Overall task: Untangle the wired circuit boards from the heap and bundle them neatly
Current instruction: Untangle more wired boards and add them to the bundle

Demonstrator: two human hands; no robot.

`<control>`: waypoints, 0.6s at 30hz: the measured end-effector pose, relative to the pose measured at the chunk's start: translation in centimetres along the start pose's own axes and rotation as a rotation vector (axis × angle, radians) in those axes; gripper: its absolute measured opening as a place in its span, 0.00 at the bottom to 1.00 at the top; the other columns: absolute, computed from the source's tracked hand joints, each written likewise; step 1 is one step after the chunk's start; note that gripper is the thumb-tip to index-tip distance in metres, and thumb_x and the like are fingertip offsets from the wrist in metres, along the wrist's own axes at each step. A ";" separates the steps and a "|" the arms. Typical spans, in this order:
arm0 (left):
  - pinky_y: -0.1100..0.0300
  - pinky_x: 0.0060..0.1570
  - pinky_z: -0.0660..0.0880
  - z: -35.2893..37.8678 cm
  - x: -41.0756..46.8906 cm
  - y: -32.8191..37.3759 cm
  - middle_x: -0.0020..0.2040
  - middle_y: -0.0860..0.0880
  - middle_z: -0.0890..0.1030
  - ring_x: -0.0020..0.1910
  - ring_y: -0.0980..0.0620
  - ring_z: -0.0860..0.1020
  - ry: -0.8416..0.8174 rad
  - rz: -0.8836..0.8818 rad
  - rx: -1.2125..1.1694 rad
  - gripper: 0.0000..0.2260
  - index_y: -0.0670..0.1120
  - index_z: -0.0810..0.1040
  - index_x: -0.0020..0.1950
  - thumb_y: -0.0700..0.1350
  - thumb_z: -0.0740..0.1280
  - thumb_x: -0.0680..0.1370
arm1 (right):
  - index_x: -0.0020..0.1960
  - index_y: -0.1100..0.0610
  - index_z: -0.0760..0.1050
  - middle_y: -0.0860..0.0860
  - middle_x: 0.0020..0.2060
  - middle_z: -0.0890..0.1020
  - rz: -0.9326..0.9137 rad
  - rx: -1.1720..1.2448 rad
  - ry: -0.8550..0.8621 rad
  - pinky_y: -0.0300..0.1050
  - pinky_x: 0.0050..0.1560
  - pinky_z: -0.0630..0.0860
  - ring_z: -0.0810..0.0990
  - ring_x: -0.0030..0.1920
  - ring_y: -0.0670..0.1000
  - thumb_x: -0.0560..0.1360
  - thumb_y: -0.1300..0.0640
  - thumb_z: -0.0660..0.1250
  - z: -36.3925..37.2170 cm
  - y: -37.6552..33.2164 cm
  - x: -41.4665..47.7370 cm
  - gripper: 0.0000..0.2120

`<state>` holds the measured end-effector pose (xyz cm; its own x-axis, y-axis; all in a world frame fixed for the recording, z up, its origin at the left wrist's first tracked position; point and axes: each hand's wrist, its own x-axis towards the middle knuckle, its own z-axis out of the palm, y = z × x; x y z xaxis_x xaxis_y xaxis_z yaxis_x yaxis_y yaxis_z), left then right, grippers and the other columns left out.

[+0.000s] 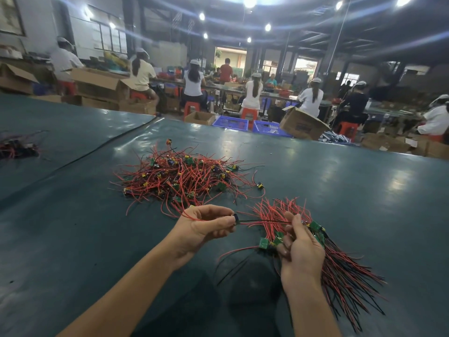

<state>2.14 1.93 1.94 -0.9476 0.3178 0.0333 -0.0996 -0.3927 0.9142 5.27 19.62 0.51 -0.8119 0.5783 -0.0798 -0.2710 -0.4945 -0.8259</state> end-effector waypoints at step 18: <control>0.65 0.24 0.72 0.7 0.2 0.0 0.31 0.48 0.79 0.24 0.55 0.75 -0.096 -0.226 -0.047 0.27 0.44 0.72 0.65 0.44 0.70 0.66 | 0.36 0.54 0.85 0.47 0.25 0.70 0.090 -0.364 -0.413 0.36 0.25 0.60 0.63 0.23 0.44 0.68 0.38 0.67 1.7 1.7 -2.9 0.20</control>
<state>2.17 2.57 2.17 -0.8666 0.4818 -0.1300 -0.3220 -0.3408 0.8832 6.29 16.00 0.31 -0.9787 0.2051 0.0058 -0.0542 -0.2315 -0.9713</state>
